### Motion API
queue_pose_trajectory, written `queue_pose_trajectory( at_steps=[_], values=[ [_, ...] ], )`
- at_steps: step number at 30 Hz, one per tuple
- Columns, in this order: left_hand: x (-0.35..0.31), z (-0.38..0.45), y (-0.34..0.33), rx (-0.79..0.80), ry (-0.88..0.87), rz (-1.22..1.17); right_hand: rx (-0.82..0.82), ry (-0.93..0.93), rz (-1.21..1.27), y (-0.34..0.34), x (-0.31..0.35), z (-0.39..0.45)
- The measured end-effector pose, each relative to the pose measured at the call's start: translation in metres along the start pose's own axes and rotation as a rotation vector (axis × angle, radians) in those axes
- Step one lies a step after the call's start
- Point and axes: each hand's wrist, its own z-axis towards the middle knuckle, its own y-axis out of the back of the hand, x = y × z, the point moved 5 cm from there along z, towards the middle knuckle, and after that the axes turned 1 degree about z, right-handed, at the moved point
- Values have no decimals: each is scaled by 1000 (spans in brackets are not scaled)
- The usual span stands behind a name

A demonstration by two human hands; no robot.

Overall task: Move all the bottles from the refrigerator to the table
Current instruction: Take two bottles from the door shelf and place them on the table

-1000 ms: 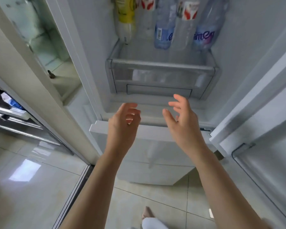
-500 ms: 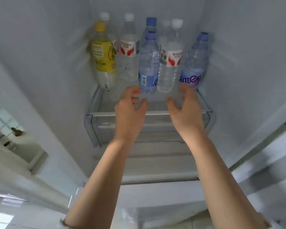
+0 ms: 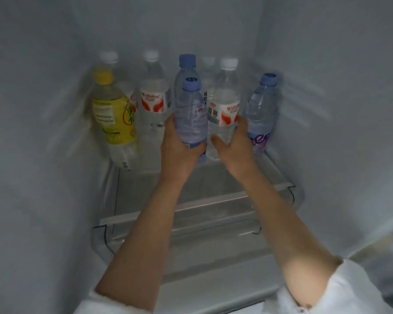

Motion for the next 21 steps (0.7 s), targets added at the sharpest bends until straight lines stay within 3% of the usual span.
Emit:
queue_pose_trajectory(
  at_steps=[7,15,21],
  values=[
    [6,6,-1,-40,48,-32,-66,44,28,-8,-6,11],
    [-2,-4,9,-177,43,-14,-59,42,39,-4,-4,3],
    [-21,-22,19,-176,44,-64,-39,80,103,21,22,-24]
  ],
)
